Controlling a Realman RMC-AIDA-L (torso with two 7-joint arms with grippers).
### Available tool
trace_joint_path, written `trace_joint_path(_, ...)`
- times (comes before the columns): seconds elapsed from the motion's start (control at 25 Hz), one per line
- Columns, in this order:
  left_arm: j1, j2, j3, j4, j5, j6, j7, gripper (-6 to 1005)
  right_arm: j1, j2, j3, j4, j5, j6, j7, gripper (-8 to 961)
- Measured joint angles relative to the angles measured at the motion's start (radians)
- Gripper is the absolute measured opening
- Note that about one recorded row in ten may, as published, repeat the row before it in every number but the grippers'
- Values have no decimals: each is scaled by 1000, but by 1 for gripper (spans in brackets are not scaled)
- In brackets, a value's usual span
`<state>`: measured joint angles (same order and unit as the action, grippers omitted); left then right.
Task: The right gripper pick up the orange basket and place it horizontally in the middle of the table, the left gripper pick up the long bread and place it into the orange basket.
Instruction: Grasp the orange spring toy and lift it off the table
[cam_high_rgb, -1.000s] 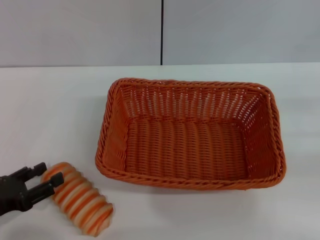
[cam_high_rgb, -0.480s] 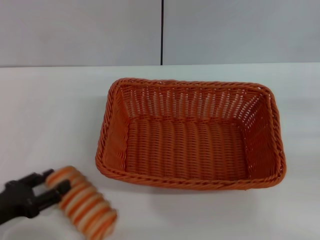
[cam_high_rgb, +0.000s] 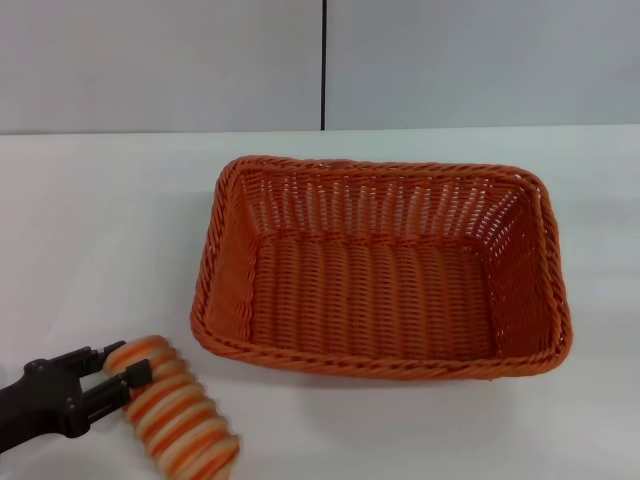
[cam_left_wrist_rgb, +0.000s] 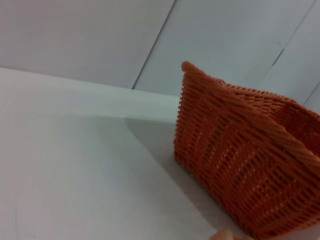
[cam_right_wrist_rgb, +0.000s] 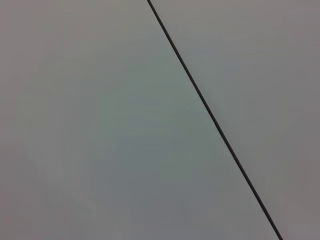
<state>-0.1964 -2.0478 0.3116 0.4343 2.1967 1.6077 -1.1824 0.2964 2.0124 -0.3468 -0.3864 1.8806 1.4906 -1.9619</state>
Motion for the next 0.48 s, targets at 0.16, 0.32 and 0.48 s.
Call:
trace_joint_path(0.16,-2,2,-2,0,-6,15,1,487,-2,0,-2,0,0,-12,0,587)
trace_joint_path(0.32,-6,2,-5,2,-10,36,3,465,-2,0,-2,0,0,-21,0,587)
trace_joint_path(0.48,-6,2,-13,3,-20,50,9,443,-2,0,3,0,0,-22,-1,587)
